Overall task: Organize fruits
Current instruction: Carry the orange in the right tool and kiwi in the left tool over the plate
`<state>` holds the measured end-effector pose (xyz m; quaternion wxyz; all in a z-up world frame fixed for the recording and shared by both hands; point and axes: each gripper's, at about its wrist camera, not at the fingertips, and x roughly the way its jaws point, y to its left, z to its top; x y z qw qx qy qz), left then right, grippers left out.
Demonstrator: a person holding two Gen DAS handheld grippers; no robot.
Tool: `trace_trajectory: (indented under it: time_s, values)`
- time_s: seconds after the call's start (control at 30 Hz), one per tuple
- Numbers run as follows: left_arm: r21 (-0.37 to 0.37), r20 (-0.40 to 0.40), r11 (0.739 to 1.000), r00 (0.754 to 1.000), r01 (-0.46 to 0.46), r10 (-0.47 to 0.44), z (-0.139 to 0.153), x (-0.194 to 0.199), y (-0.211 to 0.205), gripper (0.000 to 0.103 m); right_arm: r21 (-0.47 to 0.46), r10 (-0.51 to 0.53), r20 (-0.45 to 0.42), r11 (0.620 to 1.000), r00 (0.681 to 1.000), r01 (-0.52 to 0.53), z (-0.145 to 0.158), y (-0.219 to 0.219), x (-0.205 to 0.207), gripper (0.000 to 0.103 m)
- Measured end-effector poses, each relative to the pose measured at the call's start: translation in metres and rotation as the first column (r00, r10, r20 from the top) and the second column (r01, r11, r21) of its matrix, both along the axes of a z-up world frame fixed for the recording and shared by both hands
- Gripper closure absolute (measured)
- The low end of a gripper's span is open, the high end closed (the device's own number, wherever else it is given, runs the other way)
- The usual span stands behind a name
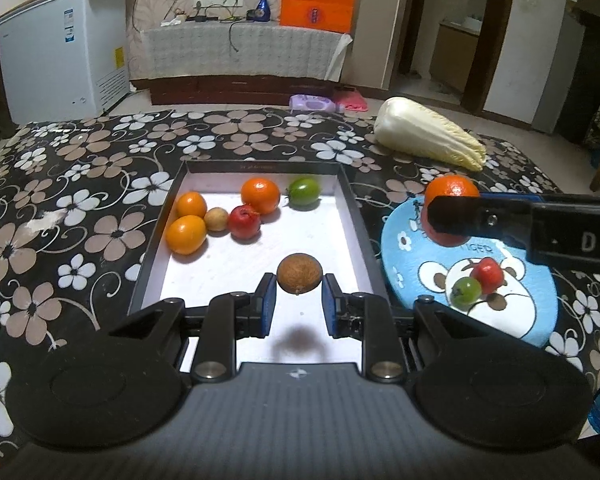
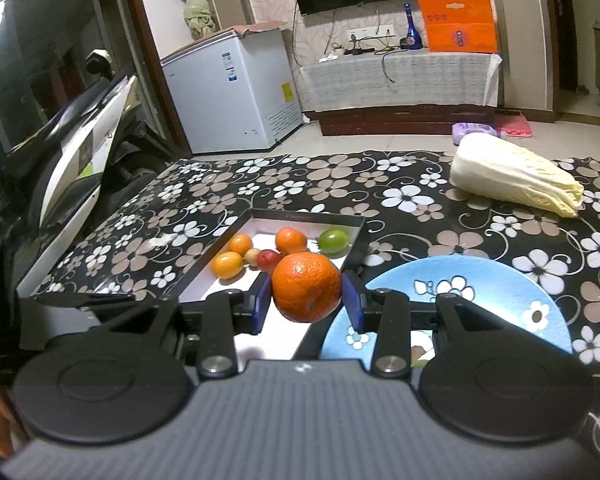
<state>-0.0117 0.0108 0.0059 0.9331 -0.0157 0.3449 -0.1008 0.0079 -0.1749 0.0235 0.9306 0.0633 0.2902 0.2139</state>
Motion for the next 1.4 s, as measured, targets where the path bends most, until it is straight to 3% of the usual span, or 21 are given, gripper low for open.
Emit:
trace_trajectory:
  time_s: [0.77, 1.4]
  values:
    - [-0.042, 0.043, 0.986, 0.987, 0.159, -0.157, 0.009, -0.010, -0.065, 0.074, -0.021, -0.132, -0.012, 0.991, 0.991, 0.132, -0.004, -0.051, -0.003, 0.061]
    - [-0.021, -0.001, 0.955, 0.955, 0.297, -0.297, -0.014, -0.013, -0.138, 0.074, -0.066, -0.208, -0.073, 0.977, 0.975, 0.203, -0.022, -0.088, -0.001, 0.061]
